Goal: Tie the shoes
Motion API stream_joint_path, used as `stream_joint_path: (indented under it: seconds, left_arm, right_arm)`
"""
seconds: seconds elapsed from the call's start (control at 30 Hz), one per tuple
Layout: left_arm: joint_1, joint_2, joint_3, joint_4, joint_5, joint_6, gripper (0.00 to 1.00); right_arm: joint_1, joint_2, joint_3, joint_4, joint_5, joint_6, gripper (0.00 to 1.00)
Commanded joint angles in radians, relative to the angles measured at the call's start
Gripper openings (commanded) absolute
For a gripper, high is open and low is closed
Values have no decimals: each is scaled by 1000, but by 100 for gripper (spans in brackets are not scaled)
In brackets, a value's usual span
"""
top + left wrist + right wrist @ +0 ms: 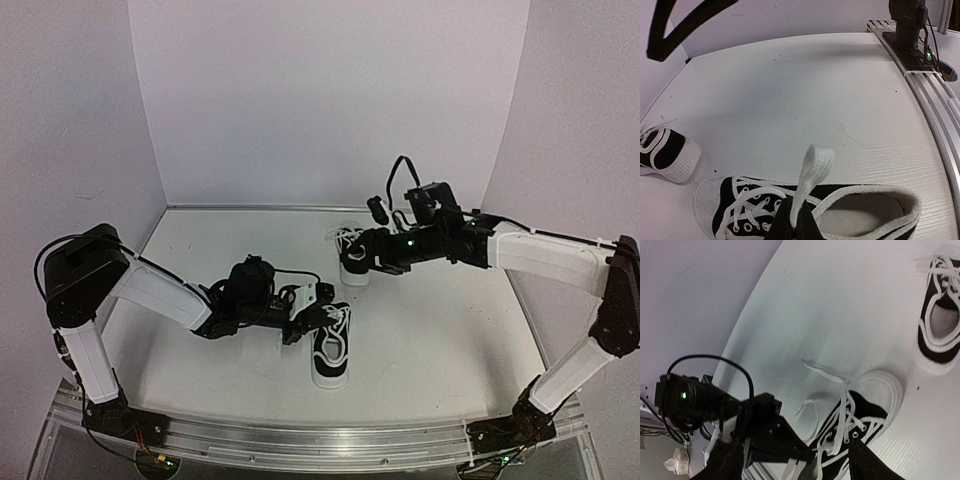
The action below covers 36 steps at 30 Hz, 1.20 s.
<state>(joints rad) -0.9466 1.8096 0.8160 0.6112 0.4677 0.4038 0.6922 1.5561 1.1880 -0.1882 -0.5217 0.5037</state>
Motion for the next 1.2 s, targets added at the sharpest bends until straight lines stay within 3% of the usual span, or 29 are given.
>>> stream_joint_path:
  seconds: [0.0, 0.37, 0.63, 0.87, 1.17]
  left_arm:
    - [-5, 10, 48, 13, -2, 1, 0]
    - [-6, 14, 77, -21, -7, -1, 0]
    - [-6, 14, 81, -25, -2, -5, 0]
    - [-7, 17, 89, -36, 10, -4, 0]
    - [-10, 24, 97, -45, 11, -1, 0]
  right_arm:
    - [27, -56, -180, 116, -109, 70, 64]
    - [129, -35, -223, 138, -57, 102, 64]
    - [140, 28, -190, 141, -26, 116, 50]
    - [144, 51, -182, 147, 9, 130, 45]
    - [147, 66, -165, 158, -4, 136, 50]
